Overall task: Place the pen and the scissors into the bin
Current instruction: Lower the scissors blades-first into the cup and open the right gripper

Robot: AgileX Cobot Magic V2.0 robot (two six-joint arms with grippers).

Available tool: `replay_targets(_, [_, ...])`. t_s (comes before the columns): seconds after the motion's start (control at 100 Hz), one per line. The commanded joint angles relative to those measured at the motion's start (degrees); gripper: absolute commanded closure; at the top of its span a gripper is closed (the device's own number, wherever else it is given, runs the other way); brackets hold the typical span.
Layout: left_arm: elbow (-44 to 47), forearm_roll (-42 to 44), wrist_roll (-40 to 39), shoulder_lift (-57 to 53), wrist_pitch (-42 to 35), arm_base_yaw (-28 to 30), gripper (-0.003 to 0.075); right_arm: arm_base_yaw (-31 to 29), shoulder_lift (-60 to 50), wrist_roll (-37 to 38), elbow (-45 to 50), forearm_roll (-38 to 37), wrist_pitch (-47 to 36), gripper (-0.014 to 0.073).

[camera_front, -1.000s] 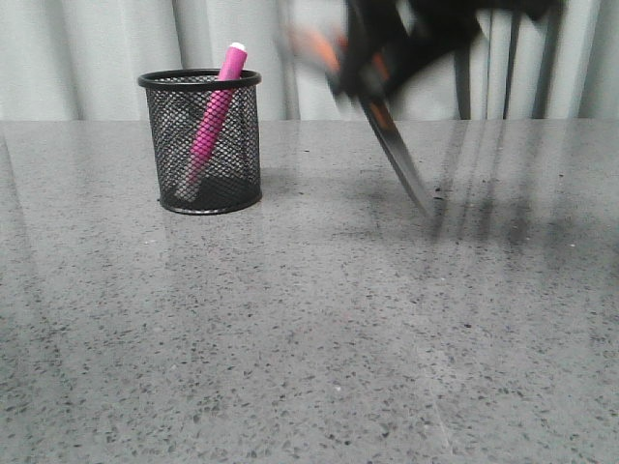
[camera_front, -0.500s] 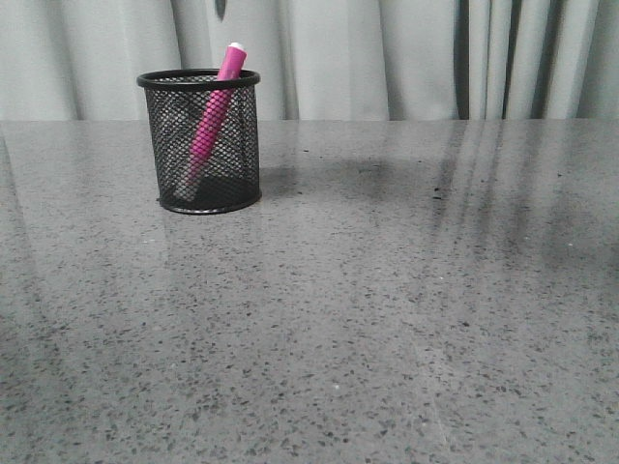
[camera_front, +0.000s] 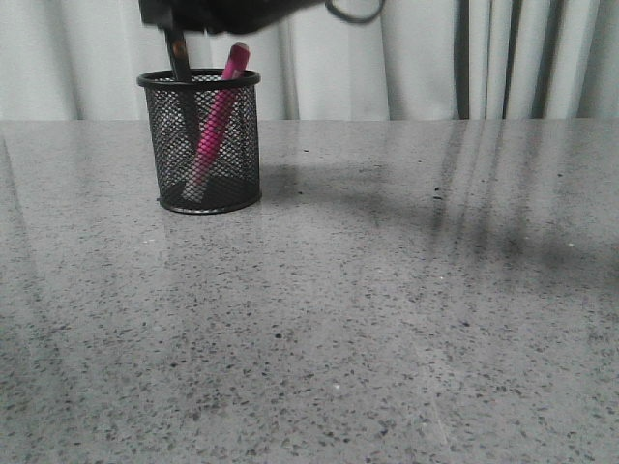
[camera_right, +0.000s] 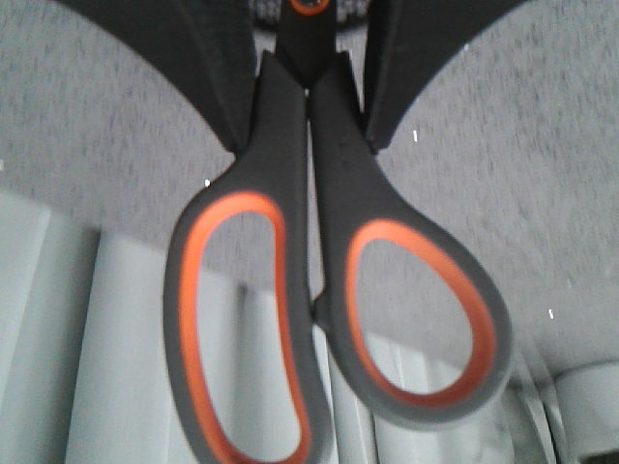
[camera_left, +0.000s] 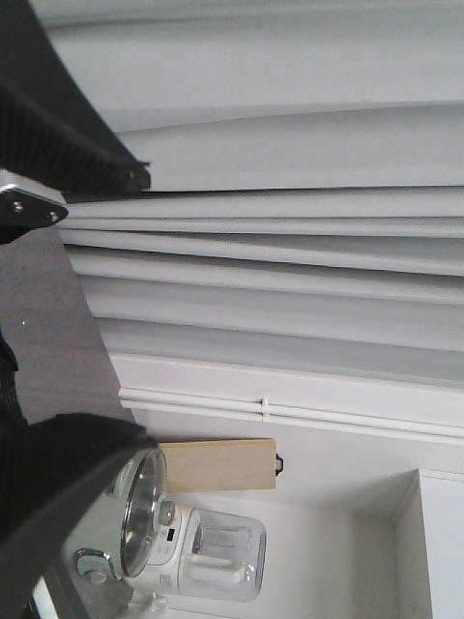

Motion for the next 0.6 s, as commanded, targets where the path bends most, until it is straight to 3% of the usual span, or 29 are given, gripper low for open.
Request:
replay_targets(0.0, [-1.4,-0.9,0.1,0.0,-1.2,-0.4,0.0279,-0.1,-2.6,-0.7,0.2,-0.1,-5.5,0.067])
replay_targets(0.16, [-1.4,-0.8,0.1,0.0,-1.2,-0.4,0.0279,-0.1,-2.6,-0.7,1.7,0.1,-5.6,0.0634])
replay_targets(0.23, [-1.4,-0.8,0.1,0.0,-1.1,-0.4,0.0279,-0.1,-2.6,-0.7,1.7,0.1,-6.4,0.054])
replay_targets(0.43, [-1.4,-0.8,0.1,0.0,-1.0,-0.4,0.0279,-0.1,-2.9,-0.6,1.7,0.1,-8.0,0.0152])
replay_targets(0.5, [-1.4,0.0,0.1,-0.4,-1.0,-0.4,0.028,-0.1,-4.3,-0.6,1.7,0.1,-8.2,0.0101])
replay_targets(0.59, [-1.2,2.6,0.1,-1.7,-1.0,-0.4,0.0324,-0.1,-7.8,-0.6,1.7,0.1,-7.4,0.01])
